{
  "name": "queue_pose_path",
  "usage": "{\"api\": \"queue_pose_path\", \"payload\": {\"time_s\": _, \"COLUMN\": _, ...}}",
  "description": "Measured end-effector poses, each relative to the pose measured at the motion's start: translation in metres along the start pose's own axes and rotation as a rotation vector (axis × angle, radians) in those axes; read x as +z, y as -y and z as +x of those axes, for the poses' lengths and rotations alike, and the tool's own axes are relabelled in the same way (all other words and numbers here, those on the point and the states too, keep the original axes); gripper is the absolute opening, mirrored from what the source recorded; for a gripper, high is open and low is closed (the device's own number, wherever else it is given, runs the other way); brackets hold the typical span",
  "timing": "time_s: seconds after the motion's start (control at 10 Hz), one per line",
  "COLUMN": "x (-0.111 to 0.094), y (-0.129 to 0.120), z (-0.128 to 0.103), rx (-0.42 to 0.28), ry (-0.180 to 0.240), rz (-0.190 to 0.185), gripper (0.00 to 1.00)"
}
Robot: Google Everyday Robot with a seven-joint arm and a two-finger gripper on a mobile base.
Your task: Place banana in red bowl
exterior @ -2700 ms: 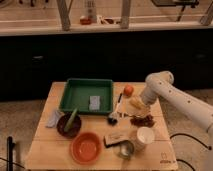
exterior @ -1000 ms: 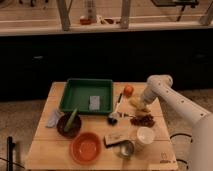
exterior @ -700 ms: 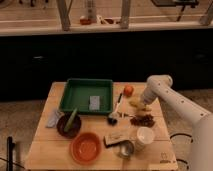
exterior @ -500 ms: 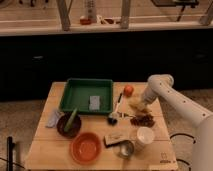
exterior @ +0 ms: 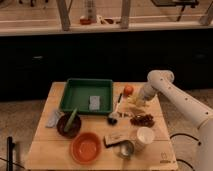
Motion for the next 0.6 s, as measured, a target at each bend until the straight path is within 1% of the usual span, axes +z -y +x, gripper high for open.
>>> {"api": "queue_pose_path", "payload": {"time_s": 0.2, "x": -0.011, "y": -0.004, "z": -0.019, "rx": -0.125, "ry": 0.024, "rz": -0.023, "gripper": 0.00}}
{"api": "queue_pose_path", "payload": {"time_s": 0.3, "x": -0.015, "y": -0.005, "z": -0.023, "rx": -0.153, "ry": 0.032, "rz": -0.026, "gripper": 0.00}}
{"api": "queue_pose_path", "payload": {"time_s": 0.4, "x": -0.020, "y": -0.010, "z": -0.025, "rx": -0.194, "ry": 0.039, "rz": -0.040, "gripper": 0.00}}
{"api": "queue_pose_path", "payload": {"time_s": 0.5, "x": -0.027, "y": -0.013, "z": -0.032, "rx": -0.238, "ry": 0.050, "rz": -0.043, "gripper": 0.00}}
{"api": "queue_pose_path", "payload": {"time_s": 0.6, "x": -0.032, "y": -0.020, "z": -0.035, "rx": -0.287, "ry": 0.055, "rz": -0.059, "gripper": 0.00}}
